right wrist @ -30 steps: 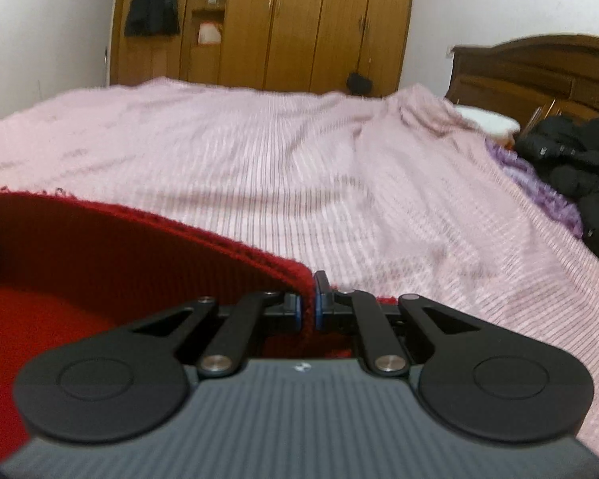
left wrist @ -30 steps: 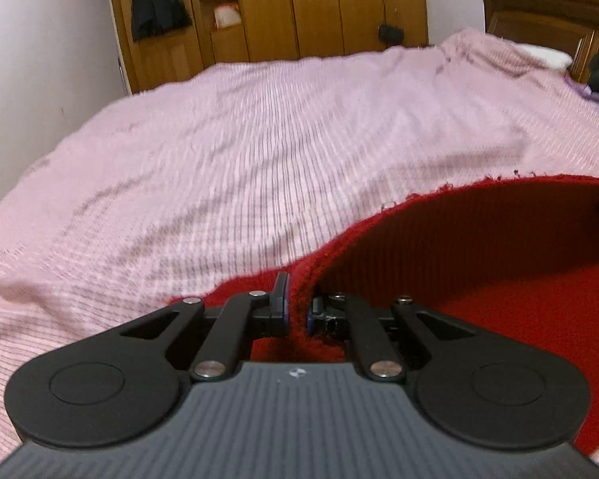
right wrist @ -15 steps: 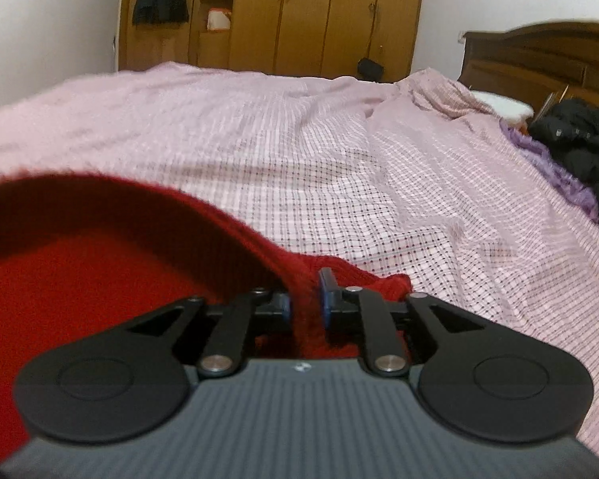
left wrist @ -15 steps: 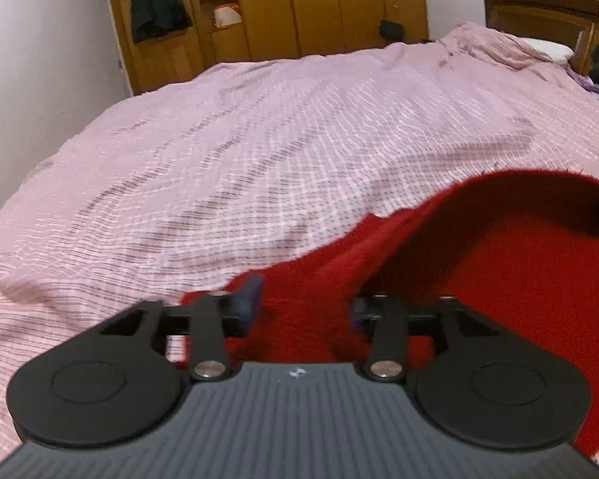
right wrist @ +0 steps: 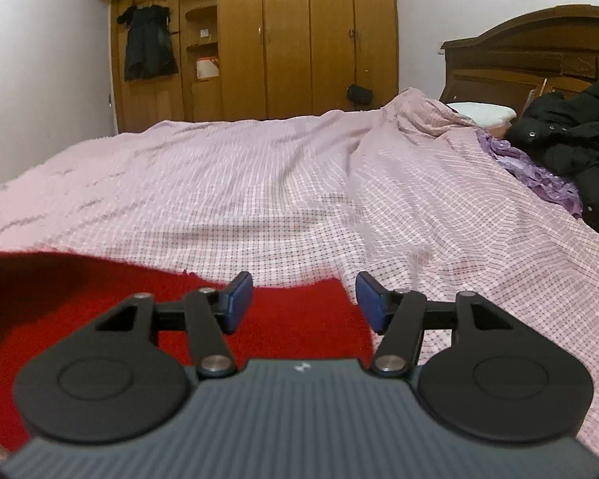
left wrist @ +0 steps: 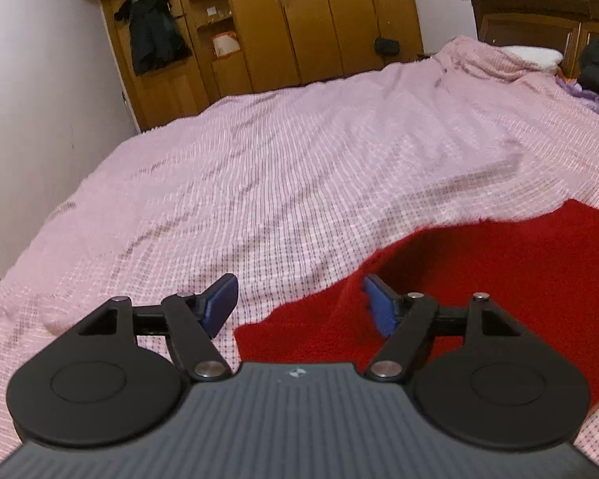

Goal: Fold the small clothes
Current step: 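Open both grippers to lay the folded hem down and withdraw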

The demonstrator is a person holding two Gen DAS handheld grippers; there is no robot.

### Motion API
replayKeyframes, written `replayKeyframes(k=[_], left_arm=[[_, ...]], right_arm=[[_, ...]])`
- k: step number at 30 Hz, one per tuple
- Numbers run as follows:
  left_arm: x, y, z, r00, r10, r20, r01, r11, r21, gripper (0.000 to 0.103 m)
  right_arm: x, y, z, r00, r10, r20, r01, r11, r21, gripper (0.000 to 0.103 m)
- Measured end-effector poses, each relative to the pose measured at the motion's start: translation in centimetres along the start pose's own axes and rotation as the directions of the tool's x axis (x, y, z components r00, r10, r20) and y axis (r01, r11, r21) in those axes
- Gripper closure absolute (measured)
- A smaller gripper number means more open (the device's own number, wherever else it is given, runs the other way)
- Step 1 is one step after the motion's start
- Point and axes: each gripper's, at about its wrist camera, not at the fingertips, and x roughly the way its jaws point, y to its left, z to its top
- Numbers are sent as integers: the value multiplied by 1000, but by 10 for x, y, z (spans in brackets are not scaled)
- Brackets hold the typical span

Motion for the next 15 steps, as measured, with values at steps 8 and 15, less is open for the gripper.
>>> replayKeyframes(k=[8, 15], left_arm=[[-24, 6, -1, 999, 32, 18, -31, 999, -26, 28], [-19, 19, -33, 998, 24, -55, -28, 996, -84, 28]], right_arm=[[-15, -7, -6, 999, 19, -35, -19, 1000, -2, 44], [-24, -4, -26, 992, 85, -97, -82, 996, 29, 44]])
